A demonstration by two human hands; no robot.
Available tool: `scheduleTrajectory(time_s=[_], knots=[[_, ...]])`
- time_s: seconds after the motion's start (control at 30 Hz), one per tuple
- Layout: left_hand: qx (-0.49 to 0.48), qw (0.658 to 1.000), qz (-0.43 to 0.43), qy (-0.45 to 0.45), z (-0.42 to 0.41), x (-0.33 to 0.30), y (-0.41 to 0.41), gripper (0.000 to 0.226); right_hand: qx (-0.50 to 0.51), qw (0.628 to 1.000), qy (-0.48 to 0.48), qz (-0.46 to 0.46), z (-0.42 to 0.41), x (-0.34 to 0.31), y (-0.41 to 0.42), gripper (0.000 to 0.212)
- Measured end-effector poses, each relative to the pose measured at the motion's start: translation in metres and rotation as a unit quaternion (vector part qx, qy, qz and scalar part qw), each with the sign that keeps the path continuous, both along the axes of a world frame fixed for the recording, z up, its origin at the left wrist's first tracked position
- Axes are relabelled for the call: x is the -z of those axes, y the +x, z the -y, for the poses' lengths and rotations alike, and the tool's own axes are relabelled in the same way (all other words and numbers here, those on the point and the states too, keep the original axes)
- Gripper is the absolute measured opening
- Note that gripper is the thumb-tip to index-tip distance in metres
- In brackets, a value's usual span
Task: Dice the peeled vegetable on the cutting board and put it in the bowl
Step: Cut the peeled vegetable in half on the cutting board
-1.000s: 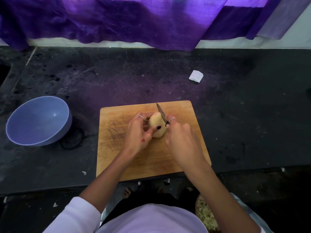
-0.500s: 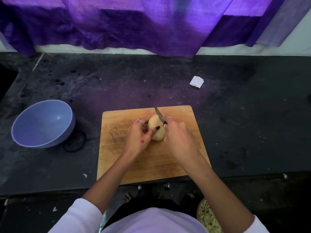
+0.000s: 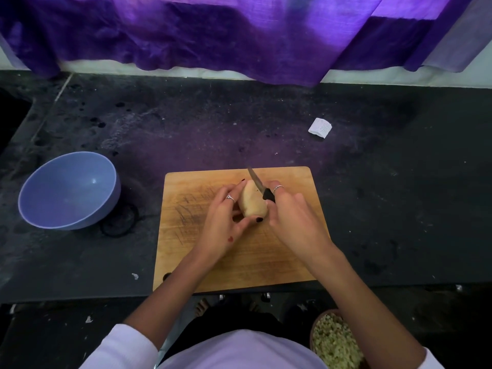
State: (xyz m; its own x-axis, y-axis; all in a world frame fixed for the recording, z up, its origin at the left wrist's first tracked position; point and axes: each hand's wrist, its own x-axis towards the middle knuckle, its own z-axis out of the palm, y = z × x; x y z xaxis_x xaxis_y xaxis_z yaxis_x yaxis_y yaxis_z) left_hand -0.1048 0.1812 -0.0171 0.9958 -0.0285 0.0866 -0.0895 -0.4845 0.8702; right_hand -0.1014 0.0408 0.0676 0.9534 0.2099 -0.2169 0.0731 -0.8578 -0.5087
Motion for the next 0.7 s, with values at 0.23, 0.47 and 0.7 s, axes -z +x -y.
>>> scheduleTrajectory(time_s=[0.23,0.47,0.7], knots=[[0.000,1.000,-0.012,0.005,-0.001,-0.003,0.002,0.078,-0.003,1.000,-0.020,0.017,0.000,0.000,-0.004,0.044],[0.036,0.998,-0.040,-0.015,-0.009,-0.001,0.012,0.079,-0.021,0.998,-0.051,-0.015,-0.003,-0.013,0.011,0.037],[0.034,0.999,-0.036,-0.016,-0.011,-0.001,0.014,0.078,-0.052,0.993,-0.091,-0.058,-0.012,-0.026,0.028,0.030]])
